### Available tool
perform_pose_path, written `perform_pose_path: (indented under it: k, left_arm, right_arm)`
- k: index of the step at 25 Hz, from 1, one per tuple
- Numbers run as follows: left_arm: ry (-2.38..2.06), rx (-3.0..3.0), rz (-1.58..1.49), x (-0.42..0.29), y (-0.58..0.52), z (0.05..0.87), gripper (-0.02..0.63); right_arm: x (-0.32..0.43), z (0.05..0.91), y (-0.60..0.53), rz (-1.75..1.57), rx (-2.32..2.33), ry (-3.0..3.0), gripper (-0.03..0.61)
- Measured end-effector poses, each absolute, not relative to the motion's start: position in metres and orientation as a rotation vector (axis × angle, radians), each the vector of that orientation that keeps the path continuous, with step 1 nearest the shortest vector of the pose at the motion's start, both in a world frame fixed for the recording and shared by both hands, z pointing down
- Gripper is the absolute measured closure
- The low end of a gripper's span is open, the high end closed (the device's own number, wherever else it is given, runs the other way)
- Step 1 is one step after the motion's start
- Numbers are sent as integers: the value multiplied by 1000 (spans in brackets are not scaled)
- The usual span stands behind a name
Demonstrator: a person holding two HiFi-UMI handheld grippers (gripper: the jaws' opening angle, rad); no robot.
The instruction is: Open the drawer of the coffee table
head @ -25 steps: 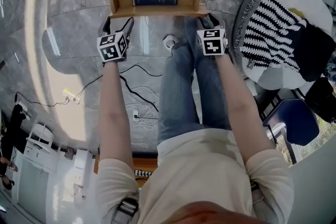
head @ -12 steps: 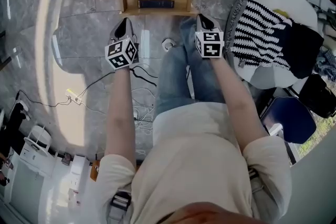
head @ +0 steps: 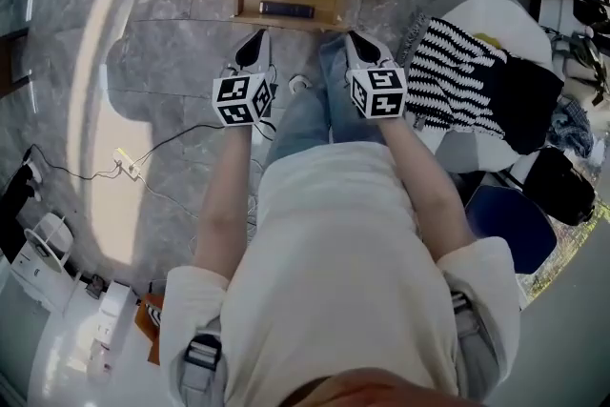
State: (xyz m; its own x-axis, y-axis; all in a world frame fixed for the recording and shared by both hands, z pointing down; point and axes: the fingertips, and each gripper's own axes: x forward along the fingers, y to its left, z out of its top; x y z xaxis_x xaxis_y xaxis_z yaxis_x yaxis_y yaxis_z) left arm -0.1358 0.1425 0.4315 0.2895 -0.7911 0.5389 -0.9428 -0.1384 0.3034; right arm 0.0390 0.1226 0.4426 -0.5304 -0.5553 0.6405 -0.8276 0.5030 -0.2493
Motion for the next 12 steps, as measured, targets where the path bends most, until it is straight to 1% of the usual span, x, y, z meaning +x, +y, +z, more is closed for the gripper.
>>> perform_pose_path:
  k: [6,12]
  left_arm:
    - [-1565,1943,250,-120,172,367,614]
    - [-1593,1921,160,-111,203,318,614]
  right_arm:
    - [31,370,137,714,1081,-2395,577]
    - [25,316,155,701,1018,-2505,577]
